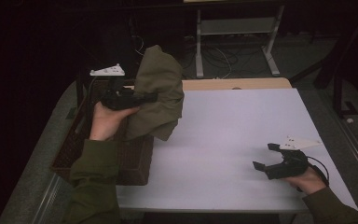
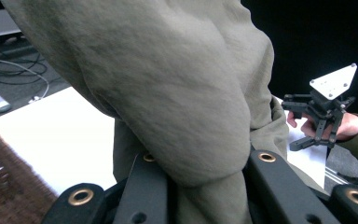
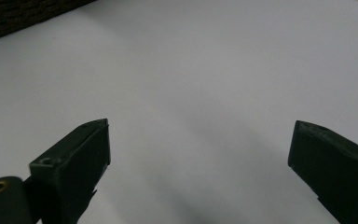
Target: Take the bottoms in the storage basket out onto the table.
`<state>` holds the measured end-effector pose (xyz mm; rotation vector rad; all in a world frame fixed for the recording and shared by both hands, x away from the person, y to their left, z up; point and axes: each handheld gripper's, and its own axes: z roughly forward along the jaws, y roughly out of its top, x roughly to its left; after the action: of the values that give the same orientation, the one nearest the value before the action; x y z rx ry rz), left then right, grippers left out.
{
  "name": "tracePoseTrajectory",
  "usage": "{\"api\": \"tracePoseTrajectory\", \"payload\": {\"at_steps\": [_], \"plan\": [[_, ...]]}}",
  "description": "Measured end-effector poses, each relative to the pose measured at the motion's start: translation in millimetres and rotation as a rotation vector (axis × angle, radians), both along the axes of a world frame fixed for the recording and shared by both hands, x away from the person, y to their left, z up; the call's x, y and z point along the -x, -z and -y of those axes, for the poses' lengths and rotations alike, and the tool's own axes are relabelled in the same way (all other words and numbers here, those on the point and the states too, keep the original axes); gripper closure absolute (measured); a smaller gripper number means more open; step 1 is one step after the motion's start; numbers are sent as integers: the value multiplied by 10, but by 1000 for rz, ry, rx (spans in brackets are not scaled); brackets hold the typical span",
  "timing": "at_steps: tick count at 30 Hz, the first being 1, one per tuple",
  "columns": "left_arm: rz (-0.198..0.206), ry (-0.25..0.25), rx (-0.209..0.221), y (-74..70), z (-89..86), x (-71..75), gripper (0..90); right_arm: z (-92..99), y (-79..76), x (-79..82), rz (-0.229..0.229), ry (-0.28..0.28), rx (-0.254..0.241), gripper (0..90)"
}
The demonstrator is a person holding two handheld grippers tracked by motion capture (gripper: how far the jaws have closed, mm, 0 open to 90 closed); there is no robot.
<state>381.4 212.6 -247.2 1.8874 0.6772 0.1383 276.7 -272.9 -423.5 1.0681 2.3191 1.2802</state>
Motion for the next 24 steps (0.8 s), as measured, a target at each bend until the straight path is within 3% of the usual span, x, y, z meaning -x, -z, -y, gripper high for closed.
{"api": "tracePoseTrajectory", "payload": {"at_steps": [24], "plan": [[1, 121, -15, 124, 769, 21, 750, 1, -3, 3, 0, -1, -2, 60]]}}
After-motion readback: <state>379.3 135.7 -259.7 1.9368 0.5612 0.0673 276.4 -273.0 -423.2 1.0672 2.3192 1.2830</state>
